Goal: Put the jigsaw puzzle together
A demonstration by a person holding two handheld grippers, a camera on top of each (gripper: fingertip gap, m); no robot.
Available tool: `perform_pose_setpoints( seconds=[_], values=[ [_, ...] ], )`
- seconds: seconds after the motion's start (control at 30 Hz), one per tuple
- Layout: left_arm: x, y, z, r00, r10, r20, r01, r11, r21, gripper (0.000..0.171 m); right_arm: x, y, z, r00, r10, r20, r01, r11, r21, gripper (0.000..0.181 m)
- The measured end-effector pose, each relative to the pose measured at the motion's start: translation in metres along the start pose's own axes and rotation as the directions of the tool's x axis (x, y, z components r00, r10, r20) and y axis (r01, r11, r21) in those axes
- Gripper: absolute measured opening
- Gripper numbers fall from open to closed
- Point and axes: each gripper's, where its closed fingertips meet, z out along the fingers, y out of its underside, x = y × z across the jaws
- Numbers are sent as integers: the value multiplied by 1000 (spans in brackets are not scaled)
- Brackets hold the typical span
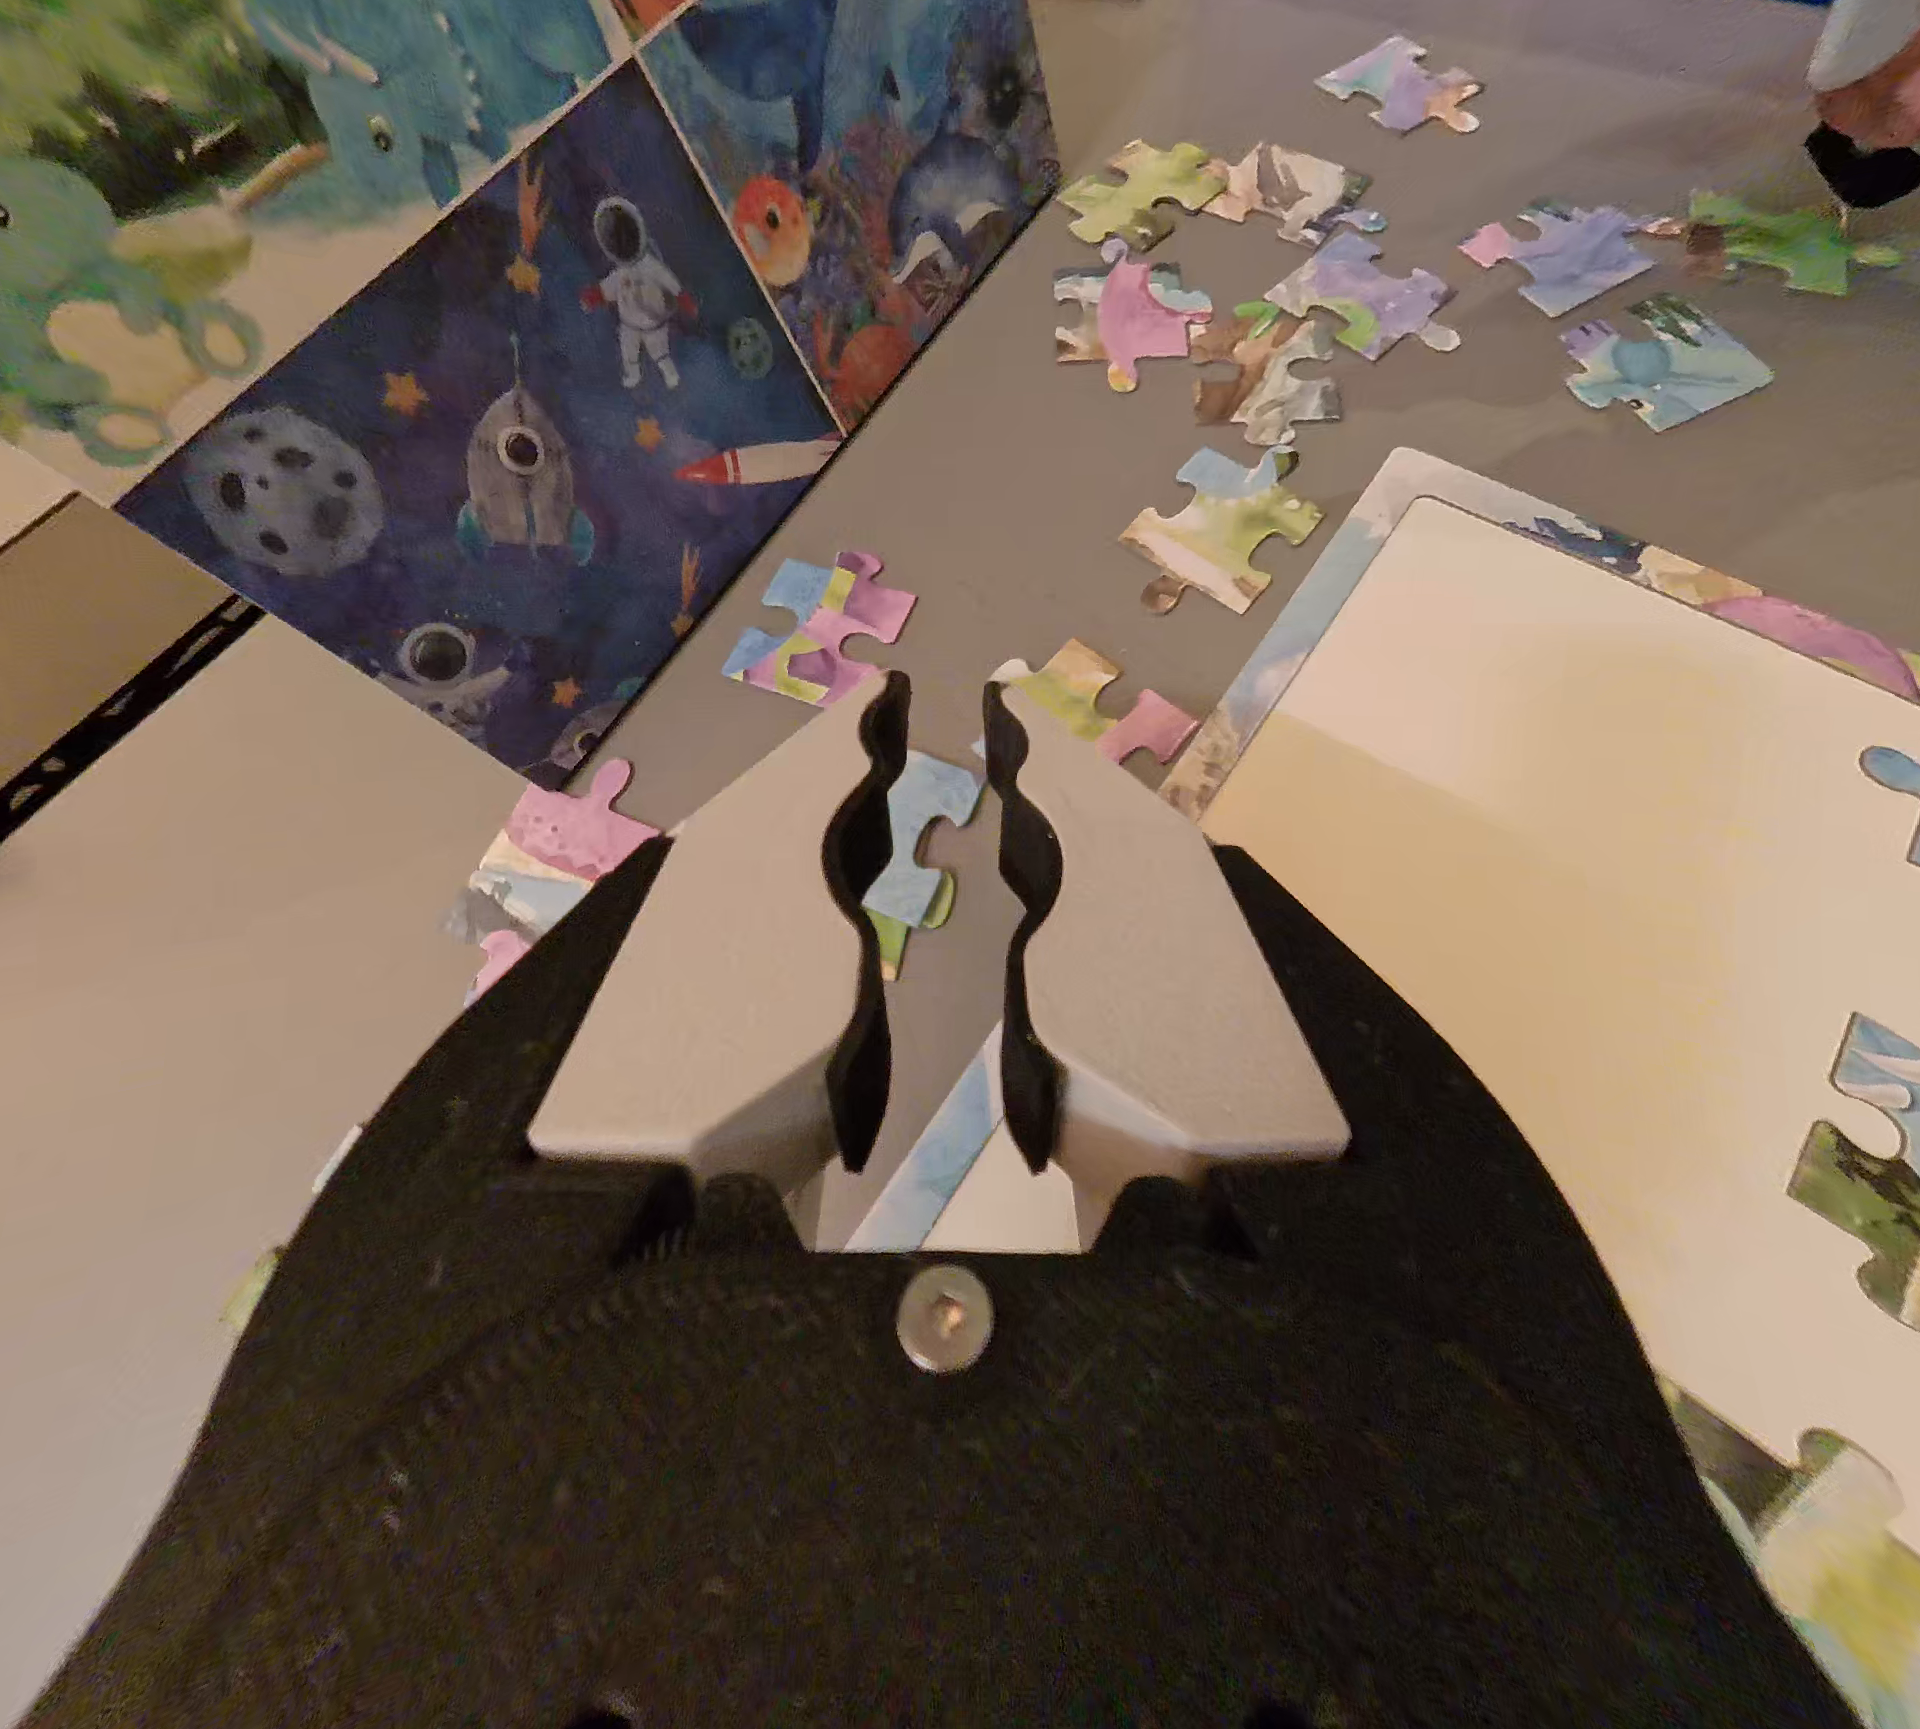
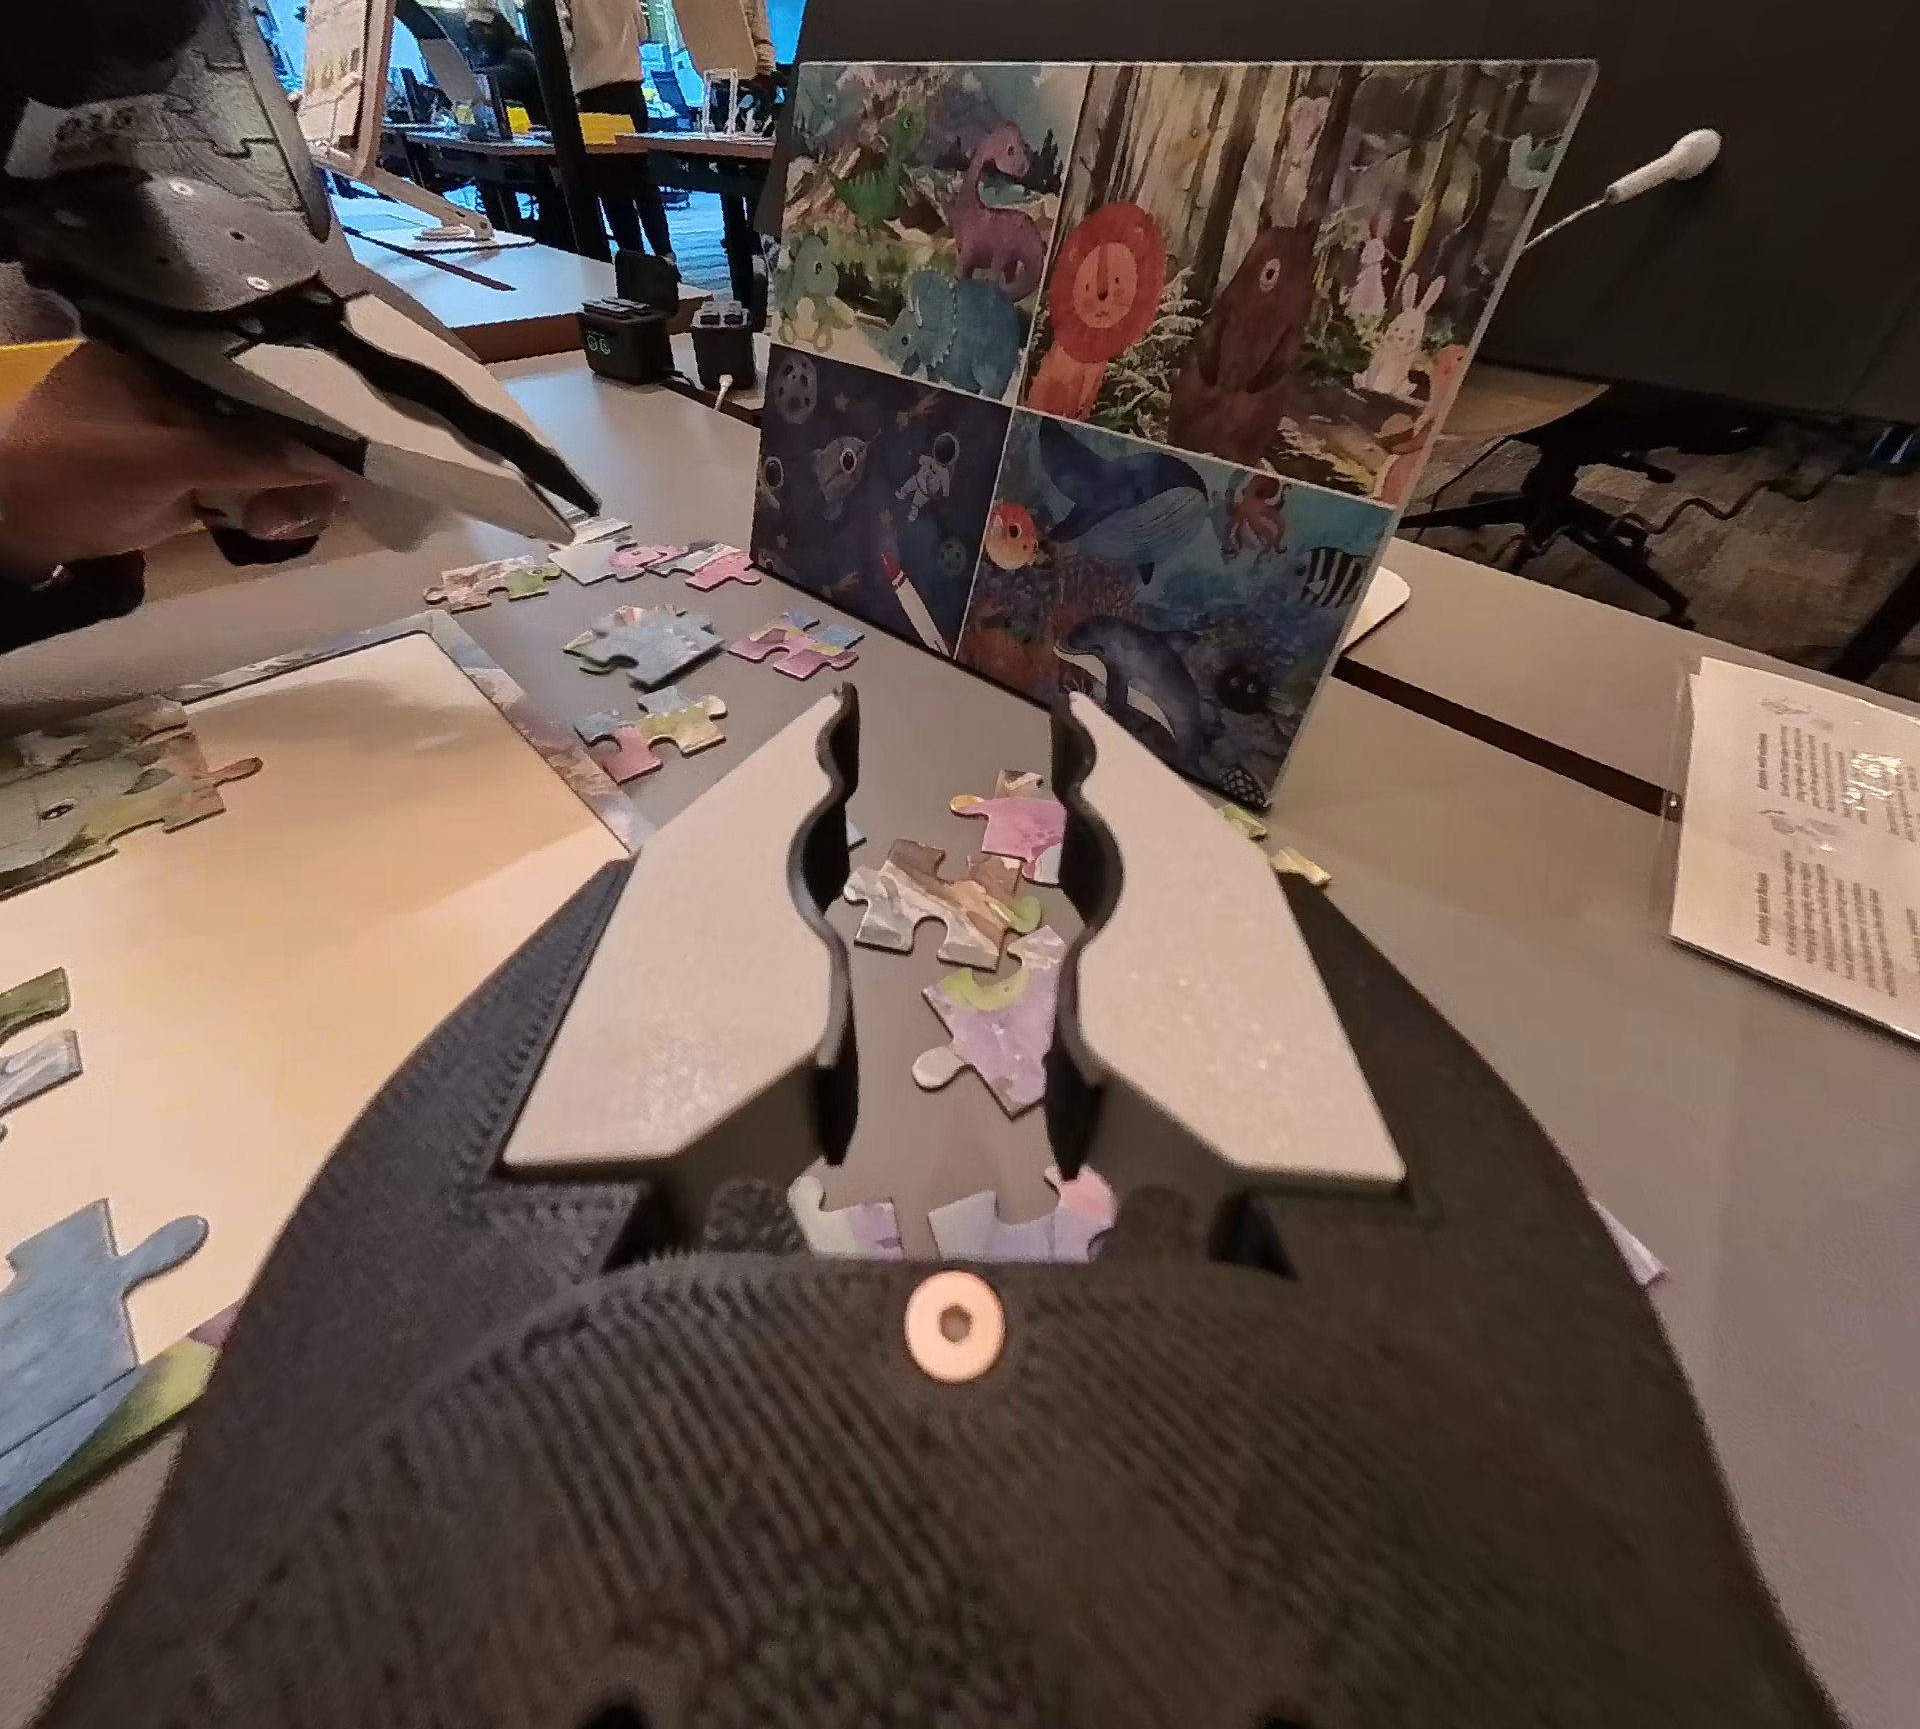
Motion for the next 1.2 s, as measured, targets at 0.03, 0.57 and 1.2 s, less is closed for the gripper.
perform_pose_setpoints(
  seconds=[0.03,0.57,1.2],
  values=[
    [1,0,0,1000,5,1,-5,1000,-6,13,0,0,0,1000,-1,0,1,1000,0,35],
    [-27,69,35,994,-109,-31,101,976,-191,67,-9,-6,0,999,-38,11,38,999,6,36],
    [2,28,20,998,32,-56,-37,994,-99,36,-7,-3,1,999,-34,7,34,999,-3,36]
  ],
)
